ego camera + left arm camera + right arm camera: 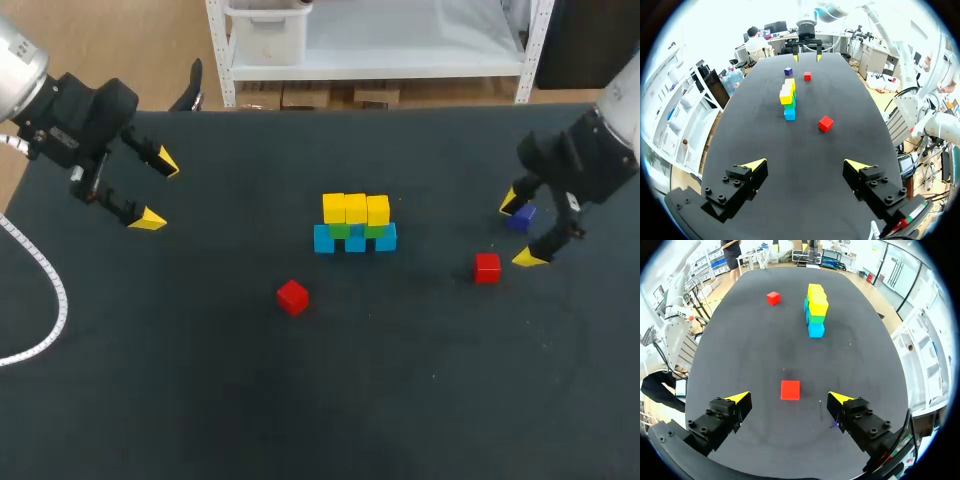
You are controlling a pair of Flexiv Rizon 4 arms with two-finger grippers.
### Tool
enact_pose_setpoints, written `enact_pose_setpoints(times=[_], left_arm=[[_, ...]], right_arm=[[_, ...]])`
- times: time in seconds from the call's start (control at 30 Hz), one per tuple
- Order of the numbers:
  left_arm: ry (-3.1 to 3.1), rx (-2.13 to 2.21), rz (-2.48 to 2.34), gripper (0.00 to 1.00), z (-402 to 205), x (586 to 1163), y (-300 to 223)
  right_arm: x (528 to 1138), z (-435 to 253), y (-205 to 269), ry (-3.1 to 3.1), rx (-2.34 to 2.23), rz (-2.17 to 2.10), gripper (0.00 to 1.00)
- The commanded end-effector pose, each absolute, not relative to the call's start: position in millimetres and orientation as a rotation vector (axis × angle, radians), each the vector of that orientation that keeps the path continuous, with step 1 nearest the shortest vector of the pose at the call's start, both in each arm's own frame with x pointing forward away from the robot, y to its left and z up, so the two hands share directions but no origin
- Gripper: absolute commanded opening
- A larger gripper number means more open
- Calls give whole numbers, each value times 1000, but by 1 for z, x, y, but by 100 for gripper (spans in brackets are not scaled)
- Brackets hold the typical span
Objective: Place the blue cubes, place green cubes on the blue cubes, place the yellow cubes on the green cubes, then place the red cubes on the yellow cubes, and place purple cube on the red cubes.
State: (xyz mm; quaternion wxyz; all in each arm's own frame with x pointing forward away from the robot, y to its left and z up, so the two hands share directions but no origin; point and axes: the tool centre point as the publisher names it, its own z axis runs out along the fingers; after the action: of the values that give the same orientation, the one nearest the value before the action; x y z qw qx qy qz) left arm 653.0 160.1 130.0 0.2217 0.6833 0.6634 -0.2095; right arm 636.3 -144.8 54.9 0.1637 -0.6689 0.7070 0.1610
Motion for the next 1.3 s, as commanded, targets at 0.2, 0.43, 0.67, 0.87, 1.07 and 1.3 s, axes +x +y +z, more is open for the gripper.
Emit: enact_pose_setpoints(times=[0.2, 0.43, 0.67, 0.87, 1.07, 1.3], left_arm=[[1826, 1888, -579, 100, 129, 653, 161], [1826, 1888, -579, 100, 129, 653, 161], [1826, 1888, -579, 100, 129, 653, 161], [1826, 1888, -579, 100, 129, 653, 161], [1826, 1888, -579, 100, 129, 653, 161], [1826, 1888, -579, 100, 129, 653, 161]], right_arm=[[624, 28, -140, 2042, -1893, 443, 100], [626, 12, -139, 2060, -1888, 422, 100], [633, 7, -136, 2071, -1878, 413, 100], [635, 2, -129, 2056, -1902, 419, 61], [637, -4, -128, 2057, -1924, 421, 21], [643, 0, -133, 2069, -1912, 406, 0]])
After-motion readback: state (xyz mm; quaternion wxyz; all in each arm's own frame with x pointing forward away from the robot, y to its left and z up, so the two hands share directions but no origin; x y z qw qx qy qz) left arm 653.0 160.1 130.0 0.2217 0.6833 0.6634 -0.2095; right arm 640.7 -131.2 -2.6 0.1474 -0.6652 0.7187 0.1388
